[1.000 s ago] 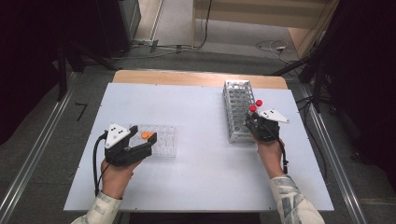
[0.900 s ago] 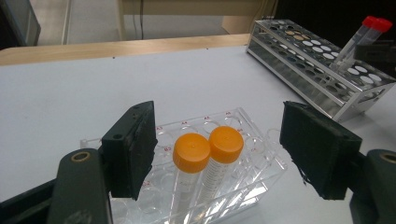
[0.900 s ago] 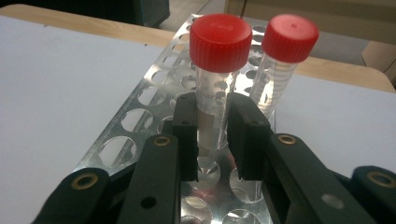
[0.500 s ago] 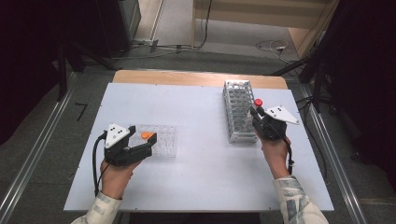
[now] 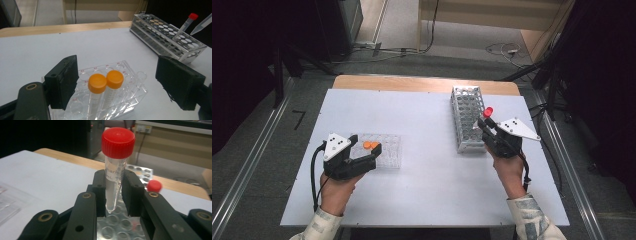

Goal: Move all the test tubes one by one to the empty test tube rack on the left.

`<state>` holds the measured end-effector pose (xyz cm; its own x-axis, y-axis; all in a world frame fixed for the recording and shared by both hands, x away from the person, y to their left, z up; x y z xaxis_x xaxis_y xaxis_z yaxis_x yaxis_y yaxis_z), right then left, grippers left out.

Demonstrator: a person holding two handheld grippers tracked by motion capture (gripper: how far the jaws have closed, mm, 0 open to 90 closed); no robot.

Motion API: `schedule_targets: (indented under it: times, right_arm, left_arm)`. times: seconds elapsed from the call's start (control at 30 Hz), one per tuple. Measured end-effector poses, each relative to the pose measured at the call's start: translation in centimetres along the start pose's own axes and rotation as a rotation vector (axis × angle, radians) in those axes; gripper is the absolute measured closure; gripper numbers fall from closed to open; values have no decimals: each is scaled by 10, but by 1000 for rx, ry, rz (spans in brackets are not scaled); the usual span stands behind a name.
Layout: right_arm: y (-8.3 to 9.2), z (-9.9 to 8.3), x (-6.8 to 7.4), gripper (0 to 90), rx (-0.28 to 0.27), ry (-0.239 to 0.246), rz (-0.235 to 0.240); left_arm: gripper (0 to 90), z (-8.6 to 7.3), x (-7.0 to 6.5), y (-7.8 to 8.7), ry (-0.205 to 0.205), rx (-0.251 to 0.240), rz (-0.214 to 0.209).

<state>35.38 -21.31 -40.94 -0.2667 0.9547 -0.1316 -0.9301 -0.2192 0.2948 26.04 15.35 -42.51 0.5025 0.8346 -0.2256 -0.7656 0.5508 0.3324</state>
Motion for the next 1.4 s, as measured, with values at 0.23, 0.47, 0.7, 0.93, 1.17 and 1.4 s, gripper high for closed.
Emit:
schedule_targets:
  times: [0.23, 0.47, 0.7, 0.93, 1.17, 1.4]
  right_arm:
    - [10, -3, 27, 713, 26, 18, 131]
    - [16, -13, 58, 713, 48, 70, 231]
    - [20, -21, 78, 713, 76, 86, 304]
    - [24, -39, 113, 713, 122, 143, 403]
    - [33, -43, 138, 713, 128, 177, 474]
    - [37, -48, 152, 713, 135, 205, 510]
  left_arm:
    - [194, 2, -11, 1, -17, -7, -30]
    - [214, 1, -20, 0, -31, -3, -50]
    - [219, 0, -31, -2, -49, -1, -80]
    - [238, -2, -49, -9, -74, 5, -132]
    - [279, -10, -72, -24, -130, 41, -200]
    - [372, -13, -82, -30, -158, 49, -240]
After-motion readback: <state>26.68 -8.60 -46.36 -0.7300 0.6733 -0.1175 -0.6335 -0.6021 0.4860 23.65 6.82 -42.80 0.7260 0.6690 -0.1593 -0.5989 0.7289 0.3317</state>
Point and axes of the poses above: each handheld gripper's, and its own axes: y roughly backward along the jaws, z roughly out of its top, x roughly to its left, the point moved 4 cm from there along -y, roughly forward along the jaws, and after that the axes turned 12 degrees about -z, right-handed, at the moved point
